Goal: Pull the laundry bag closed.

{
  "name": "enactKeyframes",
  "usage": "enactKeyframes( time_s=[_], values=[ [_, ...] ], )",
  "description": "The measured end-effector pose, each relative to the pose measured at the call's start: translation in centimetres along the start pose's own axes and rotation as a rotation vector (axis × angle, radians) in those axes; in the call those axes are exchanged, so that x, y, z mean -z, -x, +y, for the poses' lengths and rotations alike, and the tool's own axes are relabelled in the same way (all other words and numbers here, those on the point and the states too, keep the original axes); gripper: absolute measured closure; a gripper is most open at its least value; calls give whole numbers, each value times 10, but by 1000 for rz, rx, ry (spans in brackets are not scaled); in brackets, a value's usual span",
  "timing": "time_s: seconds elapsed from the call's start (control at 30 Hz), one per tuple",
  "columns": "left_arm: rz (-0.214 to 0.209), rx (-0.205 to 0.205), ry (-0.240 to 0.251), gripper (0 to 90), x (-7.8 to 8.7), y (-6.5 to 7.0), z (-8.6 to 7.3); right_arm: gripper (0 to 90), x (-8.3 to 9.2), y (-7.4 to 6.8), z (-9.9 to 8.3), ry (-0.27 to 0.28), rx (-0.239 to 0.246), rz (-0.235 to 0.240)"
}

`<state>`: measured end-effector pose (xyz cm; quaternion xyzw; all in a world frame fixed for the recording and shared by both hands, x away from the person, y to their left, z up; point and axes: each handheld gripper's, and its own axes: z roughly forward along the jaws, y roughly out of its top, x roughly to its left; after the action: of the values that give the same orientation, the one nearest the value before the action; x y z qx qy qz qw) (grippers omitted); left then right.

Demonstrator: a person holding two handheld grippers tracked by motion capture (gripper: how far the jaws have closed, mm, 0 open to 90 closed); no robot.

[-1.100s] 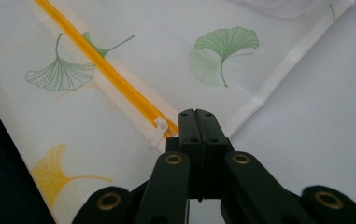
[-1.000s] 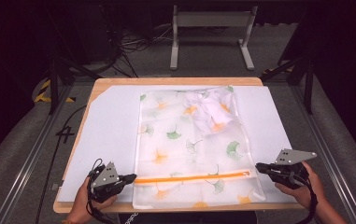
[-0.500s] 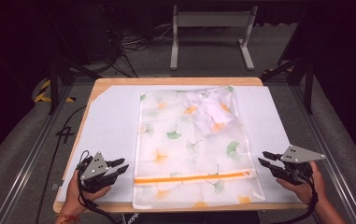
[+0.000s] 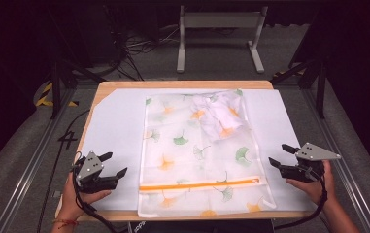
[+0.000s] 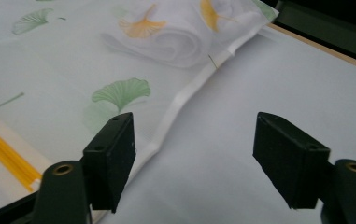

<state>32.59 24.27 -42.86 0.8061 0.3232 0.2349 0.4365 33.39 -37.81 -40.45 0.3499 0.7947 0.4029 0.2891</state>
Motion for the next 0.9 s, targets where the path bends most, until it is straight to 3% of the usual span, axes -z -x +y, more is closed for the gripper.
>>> enactKeyframes(
  time_s=[0.07,0.3,0.4,0.57,0.9],
  values=[
    [20,23,-14,201,0,-6,-6,263,-1,4,-4,1,-25,-1],
    [0,97,9,143,6,-13,-24,169,0,11,-24,-7,-66,-32],
    [-5,129,29,132,8,-13,-27,168,0,14,-30,3,-91,-17],
    [-18,115,16,119,9,-7,-30,145,-2,14,-29,12,-92,-20],
    [-28,81,-3,120,6,-2,-28,138,-11,5,-31,-39,-61,-51]
  ],
)
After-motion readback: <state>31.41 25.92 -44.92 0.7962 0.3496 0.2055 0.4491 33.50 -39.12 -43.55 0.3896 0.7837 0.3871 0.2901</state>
